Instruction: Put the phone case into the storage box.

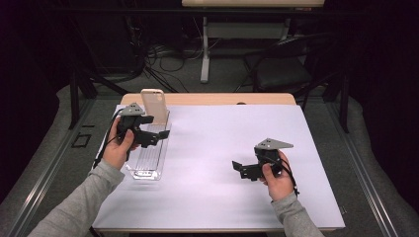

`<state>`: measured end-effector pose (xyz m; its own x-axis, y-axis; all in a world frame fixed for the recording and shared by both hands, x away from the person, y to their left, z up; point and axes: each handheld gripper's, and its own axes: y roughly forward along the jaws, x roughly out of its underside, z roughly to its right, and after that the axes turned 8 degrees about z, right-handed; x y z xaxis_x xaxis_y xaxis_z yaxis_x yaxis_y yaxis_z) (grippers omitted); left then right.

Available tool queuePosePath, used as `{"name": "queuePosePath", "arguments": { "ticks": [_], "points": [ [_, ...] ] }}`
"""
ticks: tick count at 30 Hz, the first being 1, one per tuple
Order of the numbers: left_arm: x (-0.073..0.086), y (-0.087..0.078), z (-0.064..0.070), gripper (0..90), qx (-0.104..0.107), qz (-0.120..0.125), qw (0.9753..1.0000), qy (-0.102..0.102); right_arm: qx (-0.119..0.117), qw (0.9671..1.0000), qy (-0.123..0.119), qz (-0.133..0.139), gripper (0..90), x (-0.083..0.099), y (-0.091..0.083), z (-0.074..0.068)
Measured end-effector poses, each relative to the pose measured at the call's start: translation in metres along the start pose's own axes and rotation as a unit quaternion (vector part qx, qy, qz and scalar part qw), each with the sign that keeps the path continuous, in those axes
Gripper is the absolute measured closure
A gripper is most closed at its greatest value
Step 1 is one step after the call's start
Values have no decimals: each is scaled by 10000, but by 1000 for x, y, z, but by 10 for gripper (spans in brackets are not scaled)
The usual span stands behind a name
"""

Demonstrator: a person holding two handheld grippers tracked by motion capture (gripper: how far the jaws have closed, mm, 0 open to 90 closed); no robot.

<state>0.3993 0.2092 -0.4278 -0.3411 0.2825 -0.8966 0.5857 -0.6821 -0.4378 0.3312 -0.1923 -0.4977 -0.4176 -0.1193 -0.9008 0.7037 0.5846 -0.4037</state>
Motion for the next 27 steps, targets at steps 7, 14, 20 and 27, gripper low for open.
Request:
{"name": "queuePosePath", "arguments": {
  "ticks": [7, 14, 20, 27],
  "points": [
    [11, -5, 14, 134, 106, 89, 9999, -16, 17, 10000, -32, -16, 0, 1, -1, 0],
    [27, -6, 26, 134, 124, 79, 9999, 35, 9, 9999, -99, -46, 0, 3, -2, -3],
    [40, -7, 29, 134, 117, 81, 9999, -5, 26, 9999, -130, -42, 0, 5, -4, -5],
    [50, -7, 32, 134, 130, 197, 9997, -59, 35, 9998, -171, -40, 0, 7, -6, -7]
  ]
}}
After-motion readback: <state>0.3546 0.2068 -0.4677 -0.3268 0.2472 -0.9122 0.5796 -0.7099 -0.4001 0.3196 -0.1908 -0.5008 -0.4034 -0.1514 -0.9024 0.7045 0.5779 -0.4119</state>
